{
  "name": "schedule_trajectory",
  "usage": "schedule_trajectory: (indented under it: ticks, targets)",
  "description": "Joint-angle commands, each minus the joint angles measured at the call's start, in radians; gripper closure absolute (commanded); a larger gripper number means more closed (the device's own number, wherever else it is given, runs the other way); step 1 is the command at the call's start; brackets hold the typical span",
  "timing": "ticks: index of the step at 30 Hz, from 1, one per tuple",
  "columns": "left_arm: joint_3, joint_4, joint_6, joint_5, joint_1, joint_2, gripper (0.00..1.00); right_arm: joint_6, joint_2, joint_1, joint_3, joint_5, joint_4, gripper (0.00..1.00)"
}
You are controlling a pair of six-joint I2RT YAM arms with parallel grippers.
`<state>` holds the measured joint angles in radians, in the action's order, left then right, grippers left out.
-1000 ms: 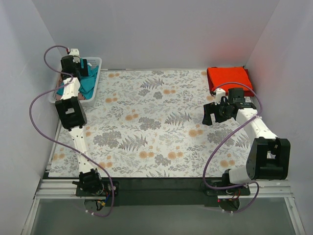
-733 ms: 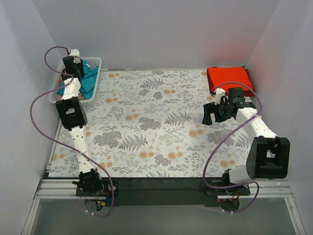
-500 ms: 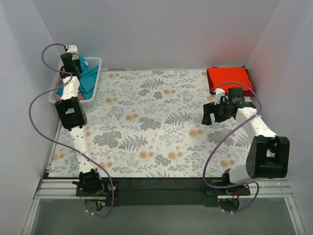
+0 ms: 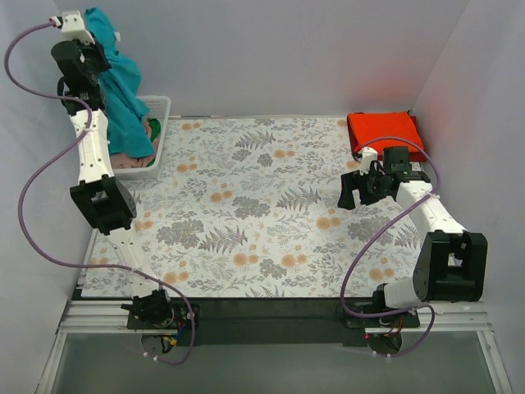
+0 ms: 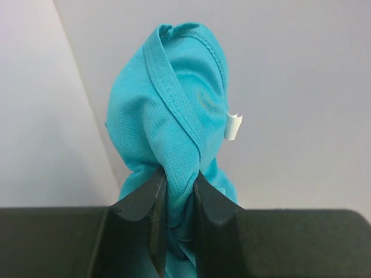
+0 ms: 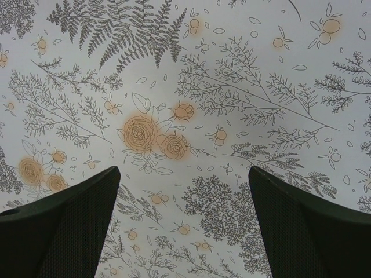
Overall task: Fold and stack the t-shirts
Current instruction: Move the tshirt to the center of the board
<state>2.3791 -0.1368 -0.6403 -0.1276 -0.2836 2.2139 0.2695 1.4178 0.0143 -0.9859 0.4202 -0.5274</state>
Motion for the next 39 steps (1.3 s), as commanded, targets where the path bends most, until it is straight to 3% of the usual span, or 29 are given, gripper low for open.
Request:
schedule_trajectory:
  ticks: [1, 6, 14, 21, 22, 24, 25, 26, 28, 29, 30, 31, 34, 37, 39]
  targets:
    - [0.037, 0.043, -0.113, -0.194, 0.001, -0.177, 1.00, 0.013, -0.045, -0.004, -0.039, 0.019, -0.006, 0.02]
    - [0.040, 0.062, -0.186, -0.276, 0.069, -0.305, 1.00, 0.010, -0.056, -0.004, -0.042, 0.023, -0.005, 0.02]
    - [0.026, 0.089, -0.223, -0.371, 0.320, -0.451, 1.00, 0.007, -0.075, -0.004, -0.040, 0.025, -0.006, 0.02]
    - [-0.176, 0.091, -0.350, -0.513, 0.412, -0.563, 1.00, 0.000, -0.098, -0.042, -0.040, 0.051, -0.013, 0.02]
    - [-0.280, 0.094, -0.370, -0.561, 0.412, -0.582, 1.00, -0.001, -0.100, -0.046, -0.042, 0.054, -0.014, 0.02]
    - [-0.436, 0.114, -0.415, -0.643, 0.412, -0.672, 0.91, -0.001, -0.102, -0.053, -0.045, 0.057, -0.020, 0.02]
    - [-0.651, 0.129, -0.397, -0.693, 0.408, -0.713, 0.83, 0.002, -0.103, -0.056, -0.049, 0.057, -0.025, 0.02]
    - [-0.760, 0.129, -0.381, -0.657, 0.403, -0.773, 0.73, 0.005, -0.106, -0.060, -0.053, 0.057, -0.029, 0.02]
    - [-1.004, 0.176, -0.339, -0.624, 0.338, -0.936, 0.38, 0.014, -0.120, -0.068, -0.051, 0.055, -0.042, 0.02]
    - [-1.181, 0.171, -0.323, -0.609, 0.301, -0.976, 0.25, 0.019, -0.125, -0.073, -0.048, 0.060, -0.046, 0.02]
    - [-1.239, 0.163, -0.320, -0.622, 0.244, -1.002, 0.21, 0.022, -0.134, -0.074, -0.046, 0.063, -0.049, 0.02]
    - [-1.279, 0.143, -0.314, -0.670, 0.137, -1.029, 0.20, 0.033, -0.137, -0.074, -0.040, 0.066, -0.058, 0.02]
    - [-1.313, -0.037, -0.235, -0.751, 0.029, -1.017, 0.16, 0.054, -0.126, -0.074, -0.039, 0.095, -0.080, 0.02]
    - [-1.302, -0.137, -0.149, -0.776, 0.020, -1.002, 0.16, 0.062, -0.091, -0.073, -0.042, 0.114, -0.088, 0.02]
    - [-1.299, -0.177, -0.086, -0.849, 0.018, -0.991, 0.24, 0.063, -0.053, -0.071, -0.057, 0.138, -0.095, 0.05]
